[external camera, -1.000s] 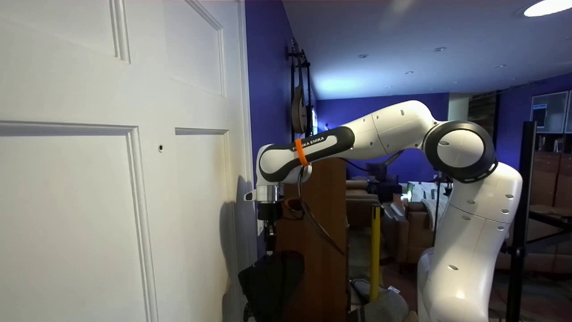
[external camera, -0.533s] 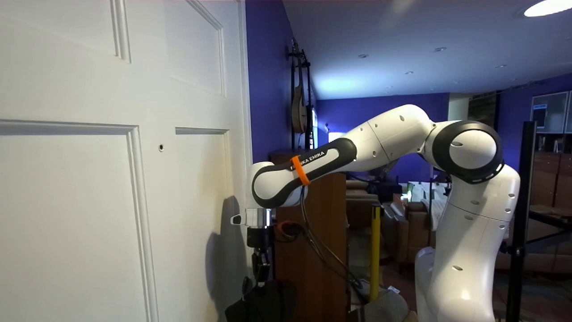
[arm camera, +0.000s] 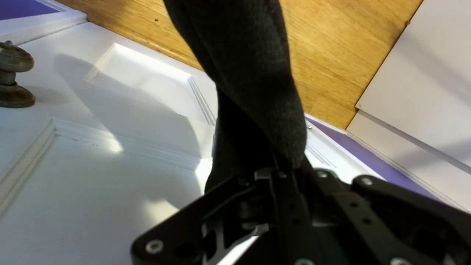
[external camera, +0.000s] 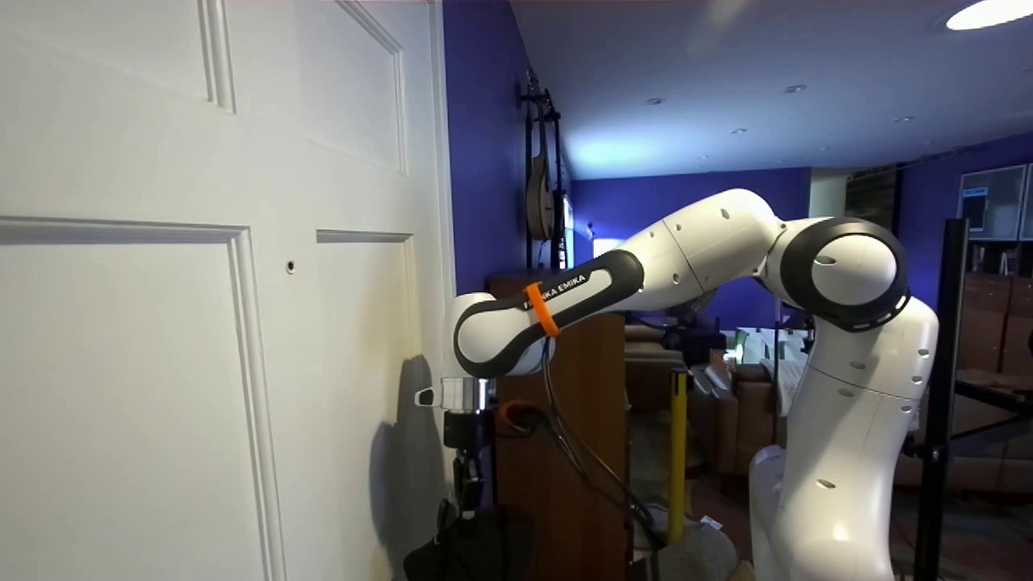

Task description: Hang the head sock on the door

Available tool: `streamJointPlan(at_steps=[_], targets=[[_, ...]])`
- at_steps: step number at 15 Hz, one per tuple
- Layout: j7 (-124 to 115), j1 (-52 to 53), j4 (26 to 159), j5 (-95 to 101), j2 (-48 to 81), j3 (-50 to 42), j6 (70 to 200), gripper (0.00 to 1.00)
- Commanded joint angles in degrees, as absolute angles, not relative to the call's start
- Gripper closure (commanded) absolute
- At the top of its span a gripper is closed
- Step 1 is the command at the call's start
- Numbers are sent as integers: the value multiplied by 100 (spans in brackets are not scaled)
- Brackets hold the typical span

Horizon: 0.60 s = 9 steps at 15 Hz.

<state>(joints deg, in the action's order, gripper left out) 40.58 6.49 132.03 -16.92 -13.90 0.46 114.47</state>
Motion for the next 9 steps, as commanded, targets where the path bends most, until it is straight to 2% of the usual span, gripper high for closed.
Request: streamJointPlan(at_steps=[1, 9], targets=[[3302, 778, 13579, -1717, -1649, 313, 12122, 98], [2039, 1305, 14469, -1636, -1987, 824, 13706, 98]])
